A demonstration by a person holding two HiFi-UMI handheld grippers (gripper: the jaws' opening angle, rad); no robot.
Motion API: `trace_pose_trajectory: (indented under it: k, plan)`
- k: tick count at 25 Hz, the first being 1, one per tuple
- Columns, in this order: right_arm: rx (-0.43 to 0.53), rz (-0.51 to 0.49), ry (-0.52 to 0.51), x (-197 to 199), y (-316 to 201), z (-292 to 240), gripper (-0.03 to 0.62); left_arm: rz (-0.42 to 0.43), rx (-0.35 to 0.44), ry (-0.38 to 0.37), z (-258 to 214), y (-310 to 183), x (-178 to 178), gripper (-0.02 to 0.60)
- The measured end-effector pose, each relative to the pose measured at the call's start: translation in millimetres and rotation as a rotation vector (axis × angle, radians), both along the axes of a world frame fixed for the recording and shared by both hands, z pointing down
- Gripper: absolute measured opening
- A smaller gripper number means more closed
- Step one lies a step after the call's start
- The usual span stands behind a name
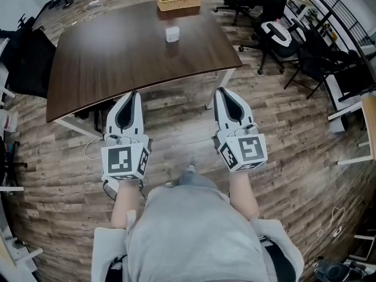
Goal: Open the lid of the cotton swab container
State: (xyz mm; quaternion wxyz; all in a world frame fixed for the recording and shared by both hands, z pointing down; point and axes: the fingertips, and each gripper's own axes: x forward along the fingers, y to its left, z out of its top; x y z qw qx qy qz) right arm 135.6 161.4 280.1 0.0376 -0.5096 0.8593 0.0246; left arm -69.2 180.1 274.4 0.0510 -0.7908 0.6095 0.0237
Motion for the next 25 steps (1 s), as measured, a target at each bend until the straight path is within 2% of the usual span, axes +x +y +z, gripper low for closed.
trace_pose_trajectory:
  k: [12,17,25]
  plan:
    - [0.006,-0.110,0.009,20.3,-41.6,0.2,0.018,-0.030,0.031,0.018,-6.2,-41.9,36.6,0.012]
    - [-0.008,-0.116,-0.002,33.7,-55.8,5.4,0.018,-0.024,0.020,-0.001,-4.1,-54.8,53.0,0.012]
    - [-0.018,-0.125,-0.004,37.2,-82.7,11.4,0.018,-0.019,0.011,-0.006,0.2,-86.1,57.7,0.012]
